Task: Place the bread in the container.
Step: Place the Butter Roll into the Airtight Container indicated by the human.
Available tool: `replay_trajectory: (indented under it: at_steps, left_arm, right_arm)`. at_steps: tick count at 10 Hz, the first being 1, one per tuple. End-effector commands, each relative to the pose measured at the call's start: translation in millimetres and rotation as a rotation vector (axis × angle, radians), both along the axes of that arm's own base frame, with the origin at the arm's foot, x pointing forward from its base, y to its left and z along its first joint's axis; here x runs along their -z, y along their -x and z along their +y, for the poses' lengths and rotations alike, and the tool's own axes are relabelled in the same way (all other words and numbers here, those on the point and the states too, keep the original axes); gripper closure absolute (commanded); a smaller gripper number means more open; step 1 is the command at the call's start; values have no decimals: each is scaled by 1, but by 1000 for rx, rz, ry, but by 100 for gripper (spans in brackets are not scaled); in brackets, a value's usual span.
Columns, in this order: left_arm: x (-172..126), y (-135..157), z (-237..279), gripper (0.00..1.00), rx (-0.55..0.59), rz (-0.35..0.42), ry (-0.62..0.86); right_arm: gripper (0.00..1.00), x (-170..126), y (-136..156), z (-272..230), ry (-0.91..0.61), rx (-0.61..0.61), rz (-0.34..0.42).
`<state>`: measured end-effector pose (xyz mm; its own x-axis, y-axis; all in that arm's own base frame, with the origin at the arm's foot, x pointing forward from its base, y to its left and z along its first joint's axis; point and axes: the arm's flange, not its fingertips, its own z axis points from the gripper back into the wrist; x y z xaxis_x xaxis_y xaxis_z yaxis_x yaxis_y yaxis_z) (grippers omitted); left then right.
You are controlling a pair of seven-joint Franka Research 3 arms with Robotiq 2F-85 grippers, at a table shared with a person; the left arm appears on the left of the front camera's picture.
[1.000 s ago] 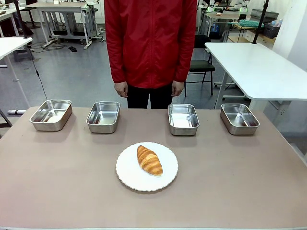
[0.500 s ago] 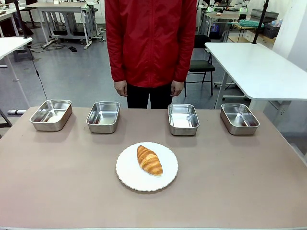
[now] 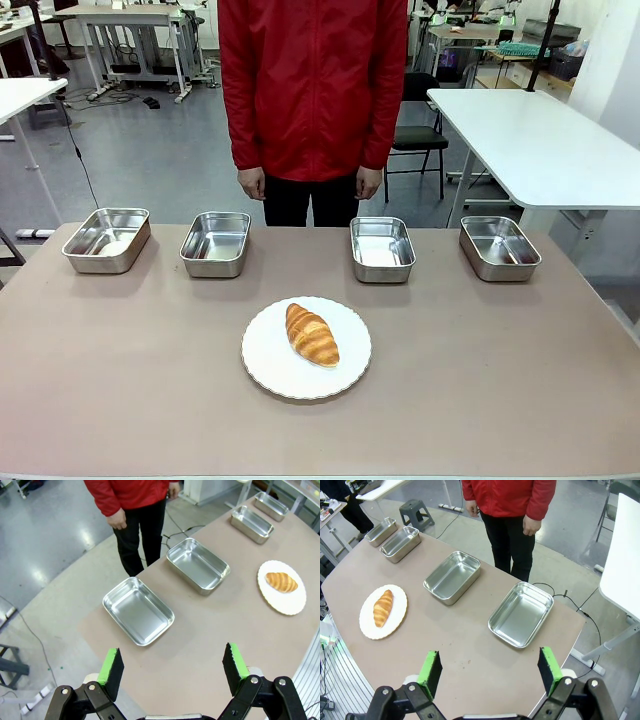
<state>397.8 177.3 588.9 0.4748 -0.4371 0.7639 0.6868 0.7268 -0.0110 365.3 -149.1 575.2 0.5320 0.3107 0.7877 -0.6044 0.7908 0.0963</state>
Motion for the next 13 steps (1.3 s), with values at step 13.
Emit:
replay_trajectory:
  at_steps: [13]
  left_arm:
    - [-1, 0, -1, 0, 7, -2, -4]
  right_arm:
    - [0, -1, -2, 0, -13, -9, -18]
